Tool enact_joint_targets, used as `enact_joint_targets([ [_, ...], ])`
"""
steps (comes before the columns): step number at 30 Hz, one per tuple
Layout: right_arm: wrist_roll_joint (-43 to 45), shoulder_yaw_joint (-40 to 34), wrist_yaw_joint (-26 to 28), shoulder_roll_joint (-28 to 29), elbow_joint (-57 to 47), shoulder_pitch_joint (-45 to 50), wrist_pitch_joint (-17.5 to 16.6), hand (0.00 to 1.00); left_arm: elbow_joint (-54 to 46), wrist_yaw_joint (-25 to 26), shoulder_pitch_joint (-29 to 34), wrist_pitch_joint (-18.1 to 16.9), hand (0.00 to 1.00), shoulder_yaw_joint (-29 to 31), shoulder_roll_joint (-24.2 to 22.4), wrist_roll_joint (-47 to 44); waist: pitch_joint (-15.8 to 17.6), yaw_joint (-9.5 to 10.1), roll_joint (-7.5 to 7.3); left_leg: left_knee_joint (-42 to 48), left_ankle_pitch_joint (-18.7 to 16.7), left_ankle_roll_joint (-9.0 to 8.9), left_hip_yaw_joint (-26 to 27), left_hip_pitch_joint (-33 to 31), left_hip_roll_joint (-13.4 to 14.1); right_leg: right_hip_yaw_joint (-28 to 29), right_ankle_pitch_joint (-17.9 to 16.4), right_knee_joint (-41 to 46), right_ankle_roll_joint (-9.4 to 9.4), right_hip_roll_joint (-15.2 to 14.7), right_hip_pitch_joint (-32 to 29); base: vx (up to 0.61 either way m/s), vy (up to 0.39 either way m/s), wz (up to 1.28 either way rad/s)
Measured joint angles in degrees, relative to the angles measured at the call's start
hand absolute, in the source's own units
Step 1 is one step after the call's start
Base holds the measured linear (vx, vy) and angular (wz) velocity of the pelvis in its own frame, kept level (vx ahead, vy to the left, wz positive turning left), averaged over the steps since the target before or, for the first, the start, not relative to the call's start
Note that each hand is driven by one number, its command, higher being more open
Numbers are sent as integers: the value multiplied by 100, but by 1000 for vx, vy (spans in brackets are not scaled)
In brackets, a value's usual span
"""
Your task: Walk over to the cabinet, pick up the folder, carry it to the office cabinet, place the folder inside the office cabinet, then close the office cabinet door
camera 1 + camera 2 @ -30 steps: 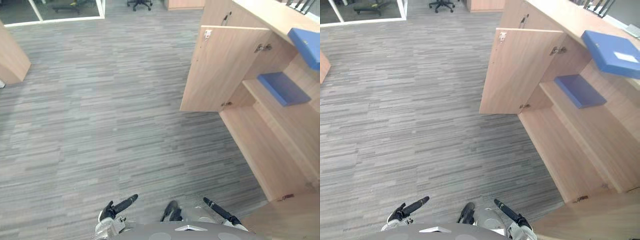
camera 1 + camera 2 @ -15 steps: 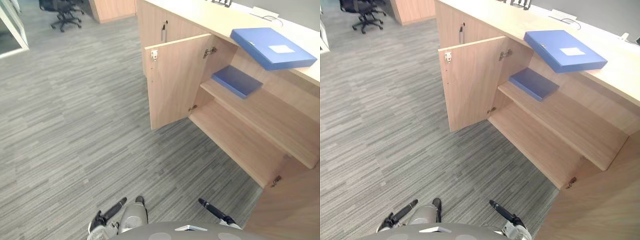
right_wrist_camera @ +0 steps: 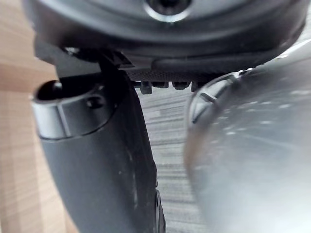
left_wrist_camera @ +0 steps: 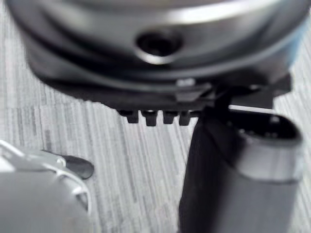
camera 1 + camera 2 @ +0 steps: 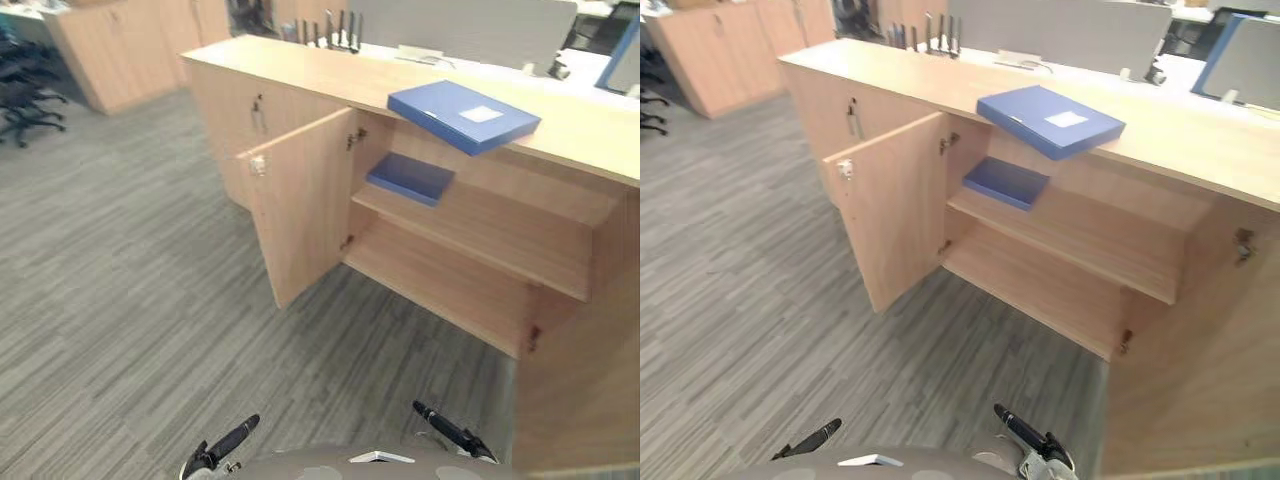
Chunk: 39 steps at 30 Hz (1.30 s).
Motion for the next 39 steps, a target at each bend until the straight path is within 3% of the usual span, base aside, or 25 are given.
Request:
enact_joint_targets([
  [3, 3, 14, -20, 72, -2, 74, 21, 100, -5, 5, -40, -10, 100, 75, 28, -2, 109, 20, -120, -68, -112, -234, 332, 293, 63, -322, 273, -1402, 167, 255, -23, 183, -177, -52],
  [4, 95, 18, -26, 103, -2, 114, 35, 100, 24, 24, -98, -8, 100, 76, 52, 10, 135, 25, -263, -47, -255, -355, 347, 414, 64, -255, 661, -1755, -228, 357, 29, 183, -180, -29],
  [5, 127, 31, -33, 63, -30, 132, 43, 100, 25, 28, -118, -2, 100, 64, -3, 15, 122, 28, -178, -78, -254, -355, 354, 448, 139, -295, 656, -1806, -221, 452, 89, 452, -396, -16],
  [6, 172, 134, -64, -46, -117, 124, 40, 100, -93, -47, -347, 0, 100, 88, -294, 222, 150, 28, 25, -359, -140, -607, 333, 537, 402, -459, 319, -1868, -241, 841, 112, 350, -284, -6],
  [9, 172, 223, -62, 10, -123, 135, 43, 100, -131, -63, -366, 2, 100, 63, -280, 356, 114, 28, -68, -466, -134, -660, 325, 665, 582, -557, 167, -1891, -234, 1035, 250, 177, -161, 8],
  [13, 175, 163, -55, 12, -67, 88, 54, 100, -118, -55, -383, 3, 100, 48, -272, 442, 7, 23, -37, -389, -295, -793, 268, 636, 798, -605, 74, -1987, -161, 1230, 311, 59, -19, 7],
  [15, 235, -19, -56, -2, 70, 76, 86, 100, -2, -18, -291, 13, 100, 126, -191, 418, -104, -64, 74, 356, -842, -808, 254, 400, 1212, -571, 13, -2260, -223, 1638, 481, 114, -51, -2],
  [16, 238, -64, -67, 16, 110, 92, 105, 100, 2, -9, -207, 28, 100, 309, -156, 367, -113, -83, 26, 1350, -1102, -568, 222, 281, 1535, -437, 34, -2679, -213, 1952, 808, 175, -51, -20],
  [17, 224, -6, -70, 85, 166, 147, 117, 100, -76, -6, -147, 50, 100, 440, -40, 201, -145, -46, -59, 3027, -981, -118, 16, -292, 1946, -325, 51, -2901, -237, 2092, 1047, 192, -68, -35],
  [18, 222, 44, -65, 89, 169, 156, 108, 100, -131, 10, -90, 66, 100, 444, -7, 196, -156, -15, -84, 3701, -754, 148, -133, -520, 2103, -226, 87, -3026, -275, 2176, 1191, 197, -105, -84],
  [19, 217, 83, -56, 36, 237, 117, 93, 100, -112, 32, -18, 92, 100, 353, 83, 196, -136, 66, -99, 4778, -243, 232, -326, -848, 2391, 59, 83, -3208, -306, 2317, 1440, 295, -63, -97],
  [20, 214, 108, -61, 26, 319, 37, 97, 100, -115, 37, 19, 100, 100, 237, 110, 181, -133, 113, -62, 5368, -330, 151, -479, -1098, 2465, 267, 40, -3248, -340, 2341, 1553, 393, 14, -114],
  [21, 208, 119, -94, -11, 480, -92, 97, 100, -116, -19, 17, 97, 100, 143, 177, 201, -118, 137, -88, 5755, -619, 62, -619, -1506, 2371, 498, 29, -3302, -311, 2290, 1659, 349, 86, -84],
  [23, 208, 126, -98, -31, 689, -275, 103, 100, -126, -16, -40, 76, 100, -2, 224, 194, -10, 194, -173, 5604, -919, -85, -671, -2003, 2058, 744, 112, -3402, -176, 2109, 1838, 319, 132, -84],
  [26, 195, 84, -102, -23, 745, -364, 108, 100, -192, -16, -149, -23, 100, -164, 219, 222, 161, 210, -186, 4185, -989, -252, -828, -2517, 1391, 1022, 135, -3489, -75, 1740, 2113, 326, 244, -63],
  [27, 166, 78, -96, -23, 737, -369, 102, 100, -233, -15, -182, -31, 100, -232, 223, 241, 162, 206, -182, 3170, -785, -367, -1056, -2625, 1052, 1145, 110, -3542, 175, 1576, 2176, 310, 332, -57],
  [28, 153, 101, -100, -72, 690, -332, 92, 100, -216, -6, -137, -34, 100, -321, 188, 256, 162, 205, -52, 2189, 71, -347, -1366, -2649, 829, 1259, 55, -3614, 450, 1564, 2303, 393, 409, -58],
  [29, 149, 197, -119, -48, 681, -318, 83, 100, -189, -36, -137, -22, 100, -358, 221, 248, 192, 218, -67, 2205, 337, -256, -1360, -2554, 713, 1398, -6, -3614, 596, 1458, 2385, 355, 324, -27],
  [30, 154, 252, -106, 9, 676, -307, 96, 100, -188, -28, -140, -26, 100, -398, 306, 270, 155, 172, -200, 2091, 341, -240, -1333, -2509, 585, 1416, 2, -3643, 579, 1364, 2390, 339, 266, -4],
  [31, 63, 399, -116, 151, 654, -325, 81, 100, -281, 25, -275, -80, 100, -400, 410, 448, 186, 172, -467, 1900, 293, -168, -1221, -2495, 371, 1434, 103, -3694, 462, 1241, 2270, 241, 155, 7],
  [32, -36, 399, -108, 170, 653, -345, 82, 100, -275, 32, -341, -83, 100, -395, 414, 470, 207, 216, -509, 1881, 274, -138, -1192, -2492, 324, 1422, 187, -3714, 435, 1196, 2279, 315, 213, -2],
  [35, -81, 482, -114, 155, 575, -292, 86, 100, -209, 20, -312, -81, 100, -383, 394, 469, 176, 231, -526, 1431, 224, 8, -936, -1981, 106, 1571, 819, -3787, 550, 959, 2384, 237, 182, -24],
  [39, -94, 507, -84, 83, 516, -182, 25, 100, -21, 5, -187, -82, 100, -516, 389, 471, -95, 194, -422, 569, 334, 159, -667, -1419, -336, 1763, 1134, -3753, 611, 565, 2360, 142, 144, -31],
])
